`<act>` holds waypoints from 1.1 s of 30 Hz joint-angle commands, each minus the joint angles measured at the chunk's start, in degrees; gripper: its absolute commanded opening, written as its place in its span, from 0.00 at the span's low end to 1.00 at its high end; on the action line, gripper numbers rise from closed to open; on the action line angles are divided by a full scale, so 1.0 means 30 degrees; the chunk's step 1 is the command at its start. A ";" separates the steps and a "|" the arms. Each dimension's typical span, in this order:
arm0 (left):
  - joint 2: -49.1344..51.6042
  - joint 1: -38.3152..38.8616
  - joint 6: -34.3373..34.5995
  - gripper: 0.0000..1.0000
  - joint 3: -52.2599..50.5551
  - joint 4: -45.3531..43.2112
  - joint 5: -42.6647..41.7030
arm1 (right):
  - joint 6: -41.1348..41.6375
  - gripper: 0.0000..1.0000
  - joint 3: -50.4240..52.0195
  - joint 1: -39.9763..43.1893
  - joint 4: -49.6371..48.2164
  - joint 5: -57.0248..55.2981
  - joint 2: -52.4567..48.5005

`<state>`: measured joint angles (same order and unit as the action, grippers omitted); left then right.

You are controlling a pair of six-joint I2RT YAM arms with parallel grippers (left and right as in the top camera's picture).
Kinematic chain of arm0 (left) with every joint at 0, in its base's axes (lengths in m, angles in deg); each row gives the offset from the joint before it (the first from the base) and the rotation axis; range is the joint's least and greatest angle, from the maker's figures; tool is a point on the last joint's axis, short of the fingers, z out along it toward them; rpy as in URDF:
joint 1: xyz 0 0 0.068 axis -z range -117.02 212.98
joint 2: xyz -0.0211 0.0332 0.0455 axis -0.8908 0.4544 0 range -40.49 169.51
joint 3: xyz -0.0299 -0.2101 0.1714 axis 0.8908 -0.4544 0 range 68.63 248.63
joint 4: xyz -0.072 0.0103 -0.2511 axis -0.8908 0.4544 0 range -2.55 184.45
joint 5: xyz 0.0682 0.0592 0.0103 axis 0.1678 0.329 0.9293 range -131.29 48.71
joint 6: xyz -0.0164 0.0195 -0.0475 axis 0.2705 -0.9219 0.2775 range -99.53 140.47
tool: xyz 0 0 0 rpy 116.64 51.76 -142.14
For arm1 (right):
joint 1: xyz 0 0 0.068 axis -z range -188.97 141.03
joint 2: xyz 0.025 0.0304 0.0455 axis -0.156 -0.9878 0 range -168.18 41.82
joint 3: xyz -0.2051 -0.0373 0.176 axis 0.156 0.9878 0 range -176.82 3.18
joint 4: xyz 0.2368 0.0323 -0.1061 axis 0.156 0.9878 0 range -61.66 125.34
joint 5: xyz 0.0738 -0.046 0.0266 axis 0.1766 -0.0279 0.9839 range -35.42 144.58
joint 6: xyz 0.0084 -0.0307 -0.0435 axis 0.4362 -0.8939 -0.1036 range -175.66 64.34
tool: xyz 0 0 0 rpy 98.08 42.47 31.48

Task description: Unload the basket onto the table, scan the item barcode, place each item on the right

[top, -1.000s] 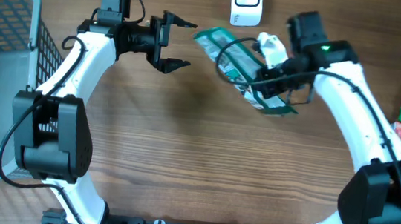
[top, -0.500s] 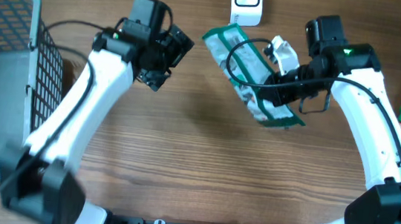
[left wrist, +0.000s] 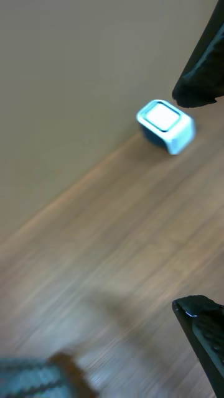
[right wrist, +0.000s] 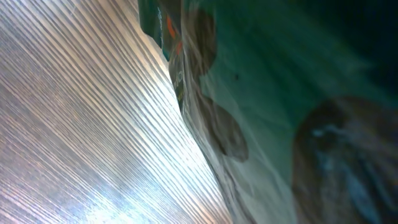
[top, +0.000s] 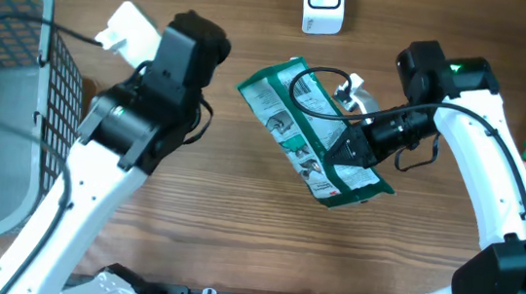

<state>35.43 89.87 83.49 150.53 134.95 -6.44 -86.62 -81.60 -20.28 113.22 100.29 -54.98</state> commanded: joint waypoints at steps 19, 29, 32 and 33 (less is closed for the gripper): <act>-0.1916 0.0073 -0.0379 1.00 0.0051 0.0940 0.3337 | 0.7832 0.04 0.0051 -0.0022 -0.6681 -1.1985 0.0408; -0.1909 0.0073 -0.0379 1.00 0.0051 0.1574 0.3337 | 1.3005 0.04 0.0051 -0.0022 -0.3832 -2.0822 0.0408; -0.1909 0.0073 -0.0379 1.00 0.0051 0.1566 0.3330 | 1.3376 0.04 0.0051 -0.0022 -0.6011 -2.0939 0.0408; -0.1909 0.0073 -0.0379 1.00 0.0051 0.1566 0.3330 | 1.3376 0.04 0.0051 -0.0022 -0.6856 -2.0946 0.0408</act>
<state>30.05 89.87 83.25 150.53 139.56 2.20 -50.67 -81.49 -20.26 97.99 42.57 -54.96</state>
